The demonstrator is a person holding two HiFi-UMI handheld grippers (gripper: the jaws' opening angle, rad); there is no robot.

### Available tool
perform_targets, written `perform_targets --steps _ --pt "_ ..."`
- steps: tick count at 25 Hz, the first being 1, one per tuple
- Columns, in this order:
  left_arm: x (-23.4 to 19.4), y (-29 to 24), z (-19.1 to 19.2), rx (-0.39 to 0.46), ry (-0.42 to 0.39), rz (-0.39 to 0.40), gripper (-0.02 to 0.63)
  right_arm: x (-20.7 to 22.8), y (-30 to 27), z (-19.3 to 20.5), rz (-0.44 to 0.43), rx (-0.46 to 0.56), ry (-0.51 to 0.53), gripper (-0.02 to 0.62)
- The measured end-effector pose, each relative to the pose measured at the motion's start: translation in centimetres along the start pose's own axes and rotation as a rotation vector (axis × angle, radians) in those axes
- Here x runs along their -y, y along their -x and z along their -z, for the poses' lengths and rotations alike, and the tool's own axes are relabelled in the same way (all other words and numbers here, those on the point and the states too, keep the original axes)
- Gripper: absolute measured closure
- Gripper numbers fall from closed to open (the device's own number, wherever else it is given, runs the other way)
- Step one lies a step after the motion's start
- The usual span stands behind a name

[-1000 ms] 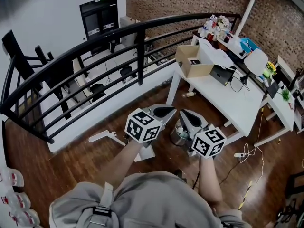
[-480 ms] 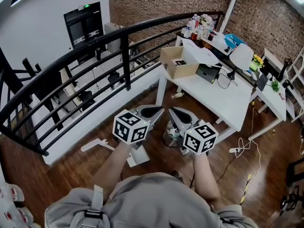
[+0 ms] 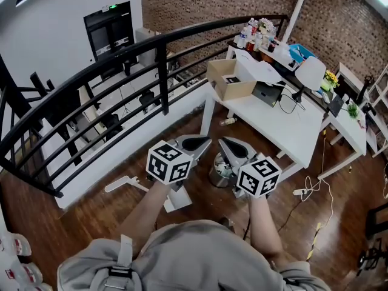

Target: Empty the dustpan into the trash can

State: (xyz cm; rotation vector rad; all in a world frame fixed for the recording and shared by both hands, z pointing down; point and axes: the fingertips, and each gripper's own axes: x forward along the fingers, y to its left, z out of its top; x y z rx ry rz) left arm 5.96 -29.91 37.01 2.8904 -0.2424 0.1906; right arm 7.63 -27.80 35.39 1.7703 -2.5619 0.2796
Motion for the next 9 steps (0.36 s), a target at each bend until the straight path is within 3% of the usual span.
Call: perform_targets --steps 9 --pt "0.34 0.02 -0.65 0.019 -0.008 0.011 0.6 -0.09 0.26 -0.64 0.005 0.013 0.013 0.597"
